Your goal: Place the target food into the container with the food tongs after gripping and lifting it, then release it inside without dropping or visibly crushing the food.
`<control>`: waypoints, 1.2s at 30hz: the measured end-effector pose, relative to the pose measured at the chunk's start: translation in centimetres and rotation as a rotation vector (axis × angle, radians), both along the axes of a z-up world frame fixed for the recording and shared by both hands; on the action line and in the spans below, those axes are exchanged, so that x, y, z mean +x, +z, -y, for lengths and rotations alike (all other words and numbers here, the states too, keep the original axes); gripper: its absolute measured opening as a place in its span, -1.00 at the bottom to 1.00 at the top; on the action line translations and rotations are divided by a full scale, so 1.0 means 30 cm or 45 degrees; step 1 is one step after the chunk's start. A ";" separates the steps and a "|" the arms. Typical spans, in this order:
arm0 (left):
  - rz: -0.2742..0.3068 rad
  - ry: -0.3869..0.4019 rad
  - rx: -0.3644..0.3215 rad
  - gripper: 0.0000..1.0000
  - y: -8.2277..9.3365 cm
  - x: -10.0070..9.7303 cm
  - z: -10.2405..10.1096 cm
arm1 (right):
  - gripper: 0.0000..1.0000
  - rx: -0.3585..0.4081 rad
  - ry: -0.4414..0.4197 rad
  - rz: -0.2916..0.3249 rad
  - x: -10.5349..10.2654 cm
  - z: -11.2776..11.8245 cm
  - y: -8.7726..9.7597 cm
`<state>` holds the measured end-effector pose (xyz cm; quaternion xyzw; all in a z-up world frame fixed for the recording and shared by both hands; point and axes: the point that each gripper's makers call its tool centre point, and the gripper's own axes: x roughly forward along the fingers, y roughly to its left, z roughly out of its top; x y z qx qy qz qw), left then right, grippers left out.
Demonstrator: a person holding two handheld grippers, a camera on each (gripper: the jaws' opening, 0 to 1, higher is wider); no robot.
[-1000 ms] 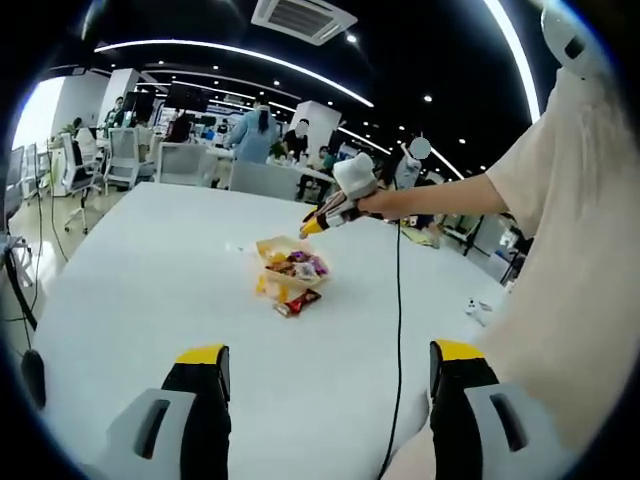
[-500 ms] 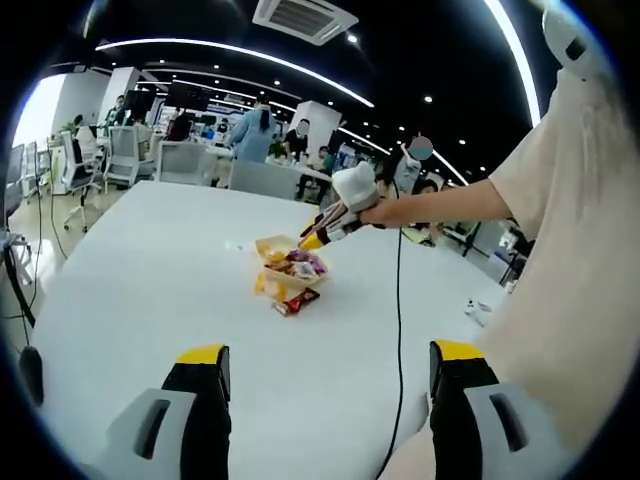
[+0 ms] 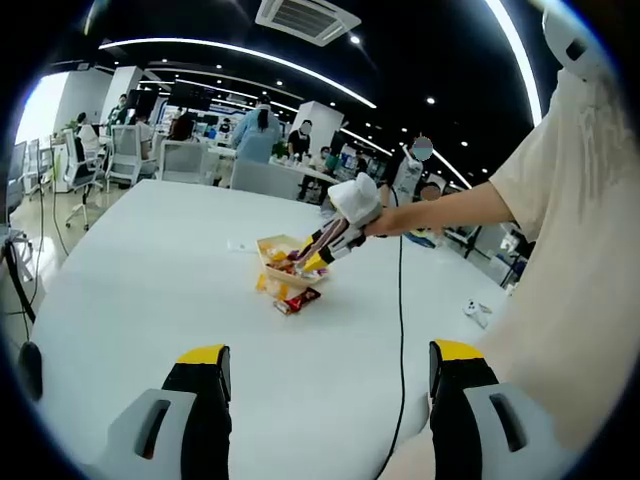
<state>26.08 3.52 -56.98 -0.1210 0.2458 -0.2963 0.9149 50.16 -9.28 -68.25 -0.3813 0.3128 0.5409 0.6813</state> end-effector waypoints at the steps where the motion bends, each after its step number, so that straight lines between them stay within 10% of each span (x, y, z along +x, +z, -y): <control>1: -0.001 0.005 -0.001 0.63 -0.001 -0.001 -0.003 | -0.58 -0.015 0.024 -0.007 -0.006 -0.002 -0.012; 36: -0.026 0.032 -0.009 0.61 -0.022 -0.004 -0.023 | -0.56 -0.170 0.219 -0.078 -0.094 0.016 -0.129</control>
